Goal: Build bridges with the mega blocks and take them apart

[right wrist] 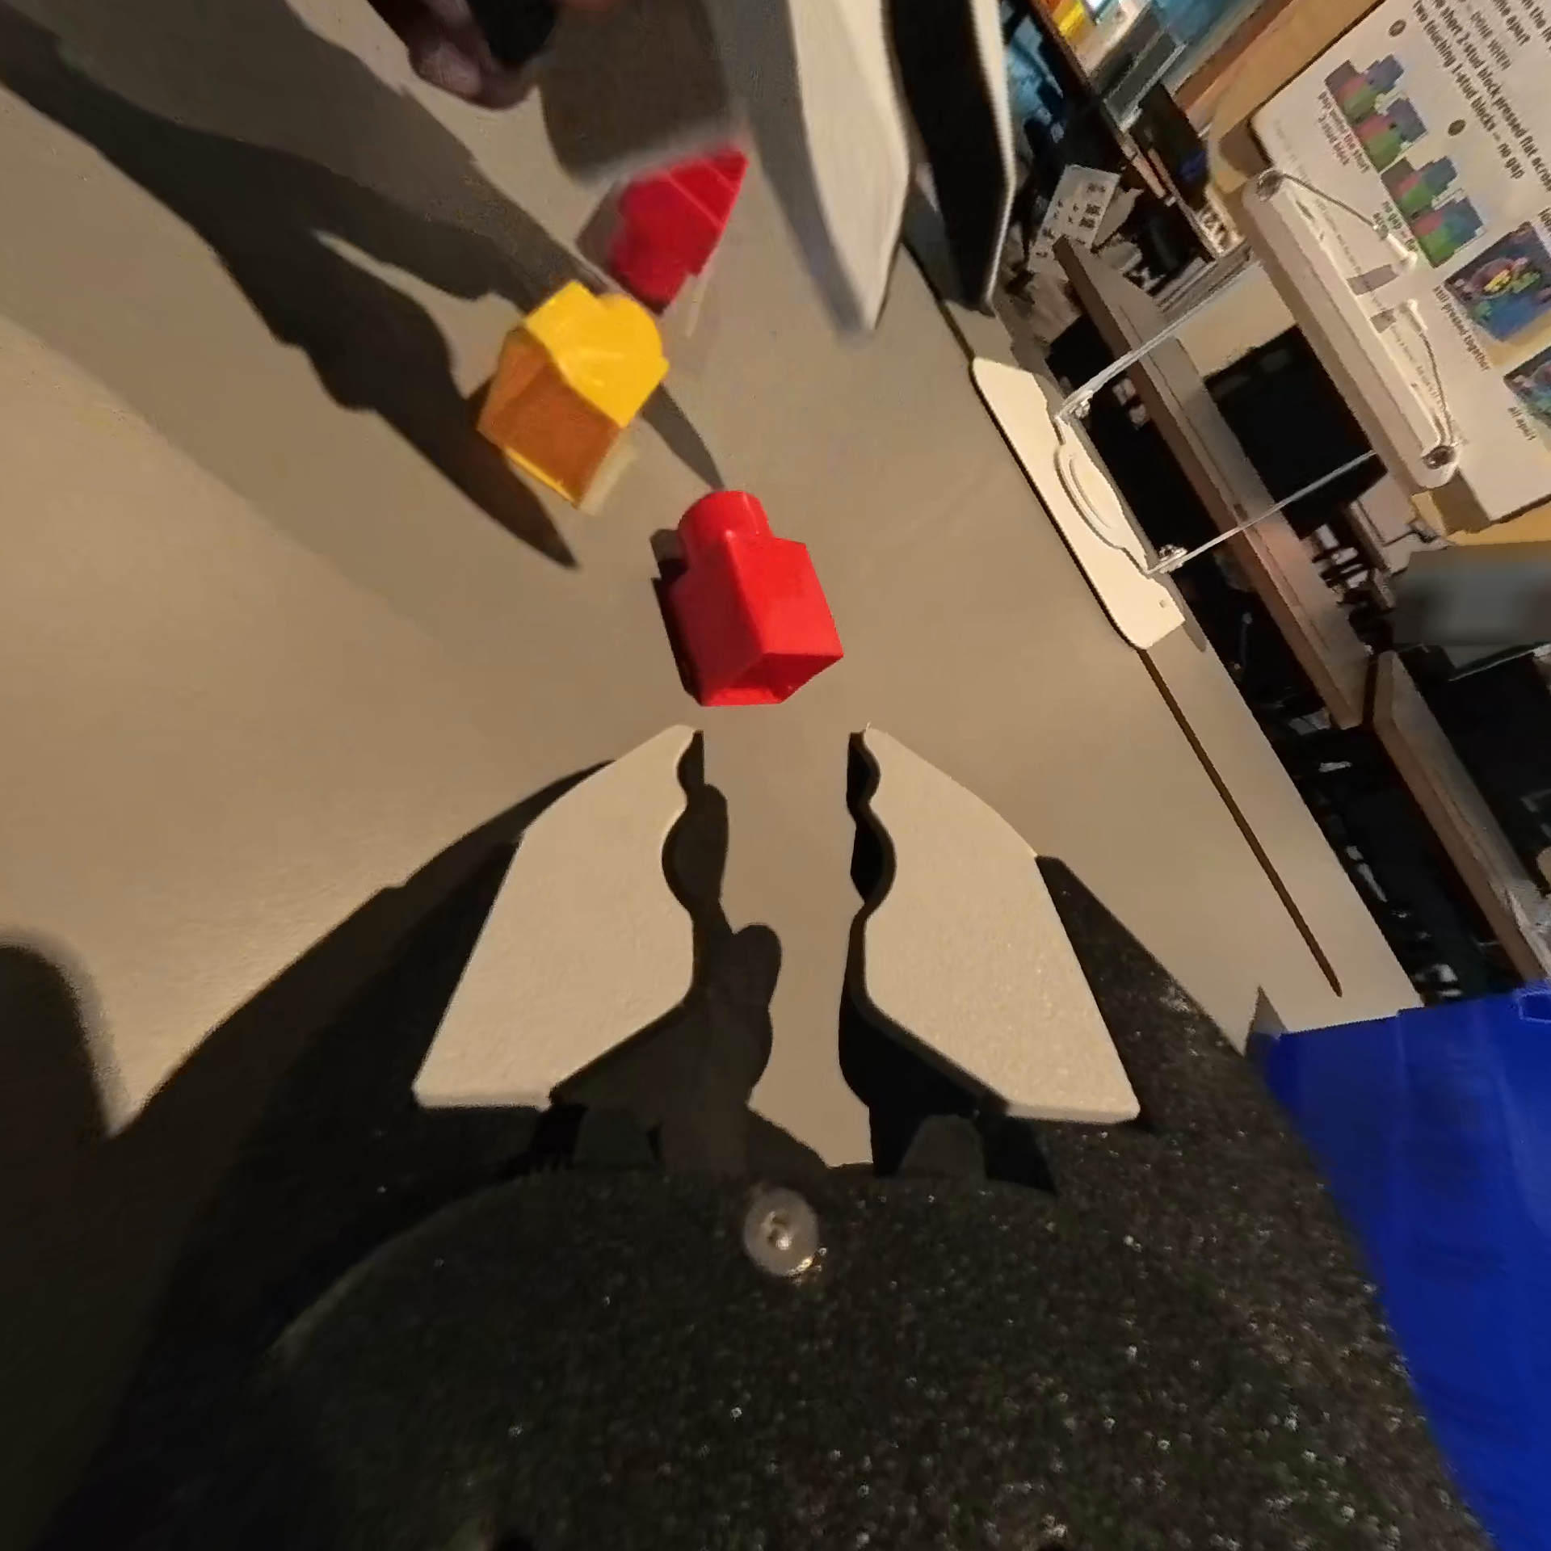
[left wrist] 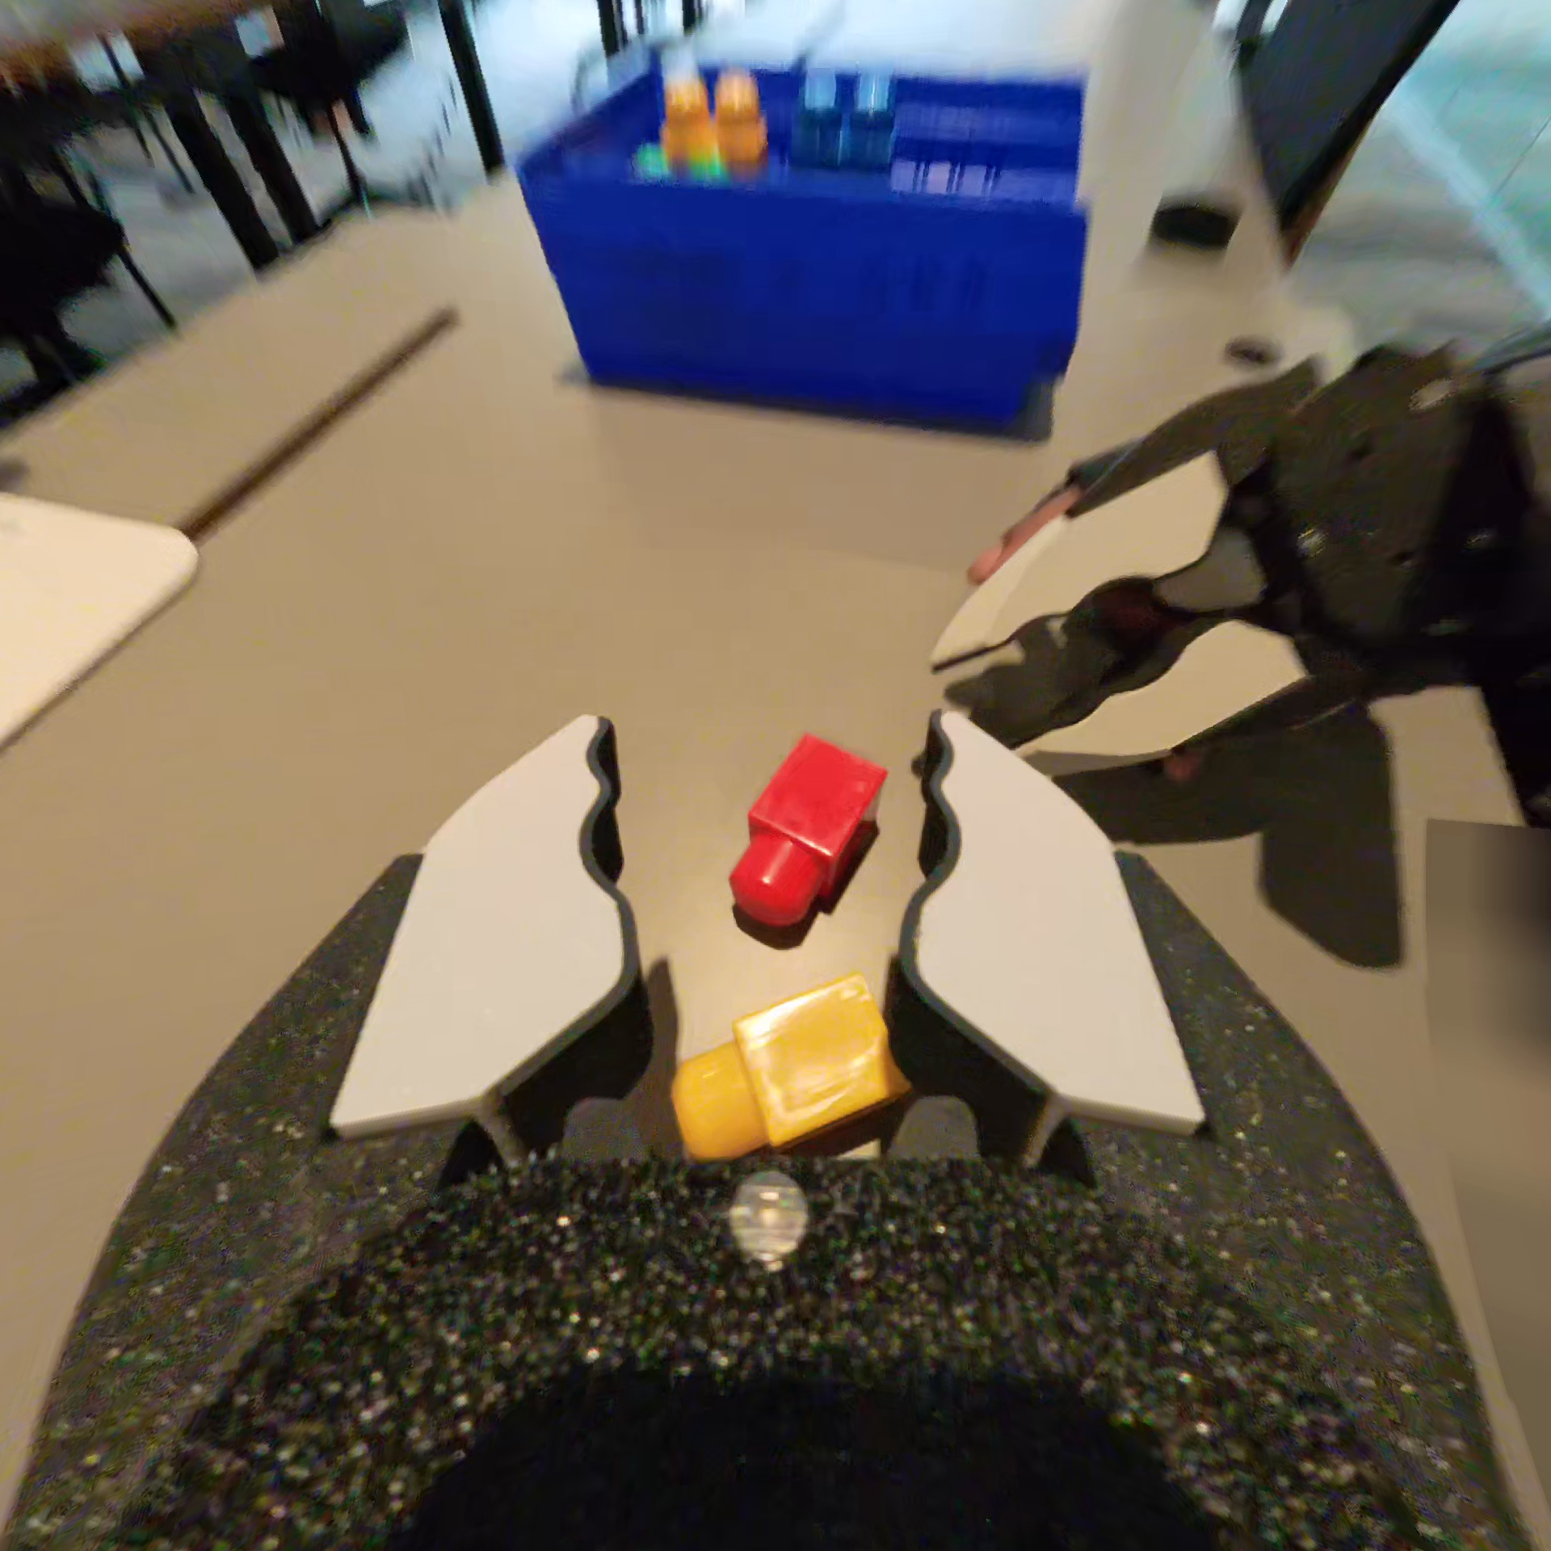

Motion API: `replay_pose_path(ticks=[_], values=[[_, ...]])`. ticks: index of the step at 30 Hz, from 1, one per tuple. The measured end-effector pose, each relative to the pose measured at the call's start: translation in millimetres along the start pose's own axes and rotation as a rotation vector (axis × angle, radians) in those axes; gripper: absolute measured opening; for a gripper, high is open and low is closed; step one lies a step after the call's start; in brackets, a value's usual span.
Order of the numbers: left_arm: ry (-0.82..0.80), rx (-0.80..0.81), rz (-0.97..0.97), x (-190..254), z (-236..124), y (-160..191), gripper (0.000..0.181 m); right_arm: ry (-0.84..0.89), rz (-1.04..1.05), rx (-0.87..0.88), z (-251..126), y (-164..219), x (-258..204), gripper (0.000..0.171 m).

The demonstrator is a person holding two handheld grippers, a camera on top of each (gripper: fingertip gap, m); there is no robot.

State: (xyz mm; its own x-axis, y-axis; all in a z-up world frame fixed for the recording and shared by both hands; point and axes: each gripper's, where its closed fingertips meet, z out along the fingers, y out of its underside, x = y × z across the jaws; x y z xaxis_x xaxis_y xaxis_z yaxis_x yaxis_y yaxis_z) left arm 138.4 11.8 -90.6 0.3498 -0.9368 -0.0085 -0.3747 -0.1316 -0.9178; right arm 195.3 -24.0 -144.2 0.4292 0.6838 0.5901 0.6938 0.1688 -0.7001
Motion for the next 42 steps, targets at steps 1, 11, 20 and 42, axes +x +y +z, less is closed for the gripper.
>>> replay_pose_path(ticks=[1,11,20,42], values=[[0.008,0.066,-0.002,-2.6,-11.3,-6.9,0.069,-0.005,0.009,0.008,-0.2,-1.6,2.6,0.034],[0.037,-0.040,-0.017,-17.4,-30.4,50.3,0.069,-0.426,0.020,-0.012,32.0,-32.6,6.9,0.057],[-0.130,0.207,0.125,-22.0,-34.8,18.6,0.092,-0.382,0.031,-0.055,67.5,-36.8,6.2,0.063],[-0.320,0.305,0.066,-48.9,-79.7,-2.6,0.132,-0.374,0.080,0.050,65.1,-43.7,15.7,0.047]])
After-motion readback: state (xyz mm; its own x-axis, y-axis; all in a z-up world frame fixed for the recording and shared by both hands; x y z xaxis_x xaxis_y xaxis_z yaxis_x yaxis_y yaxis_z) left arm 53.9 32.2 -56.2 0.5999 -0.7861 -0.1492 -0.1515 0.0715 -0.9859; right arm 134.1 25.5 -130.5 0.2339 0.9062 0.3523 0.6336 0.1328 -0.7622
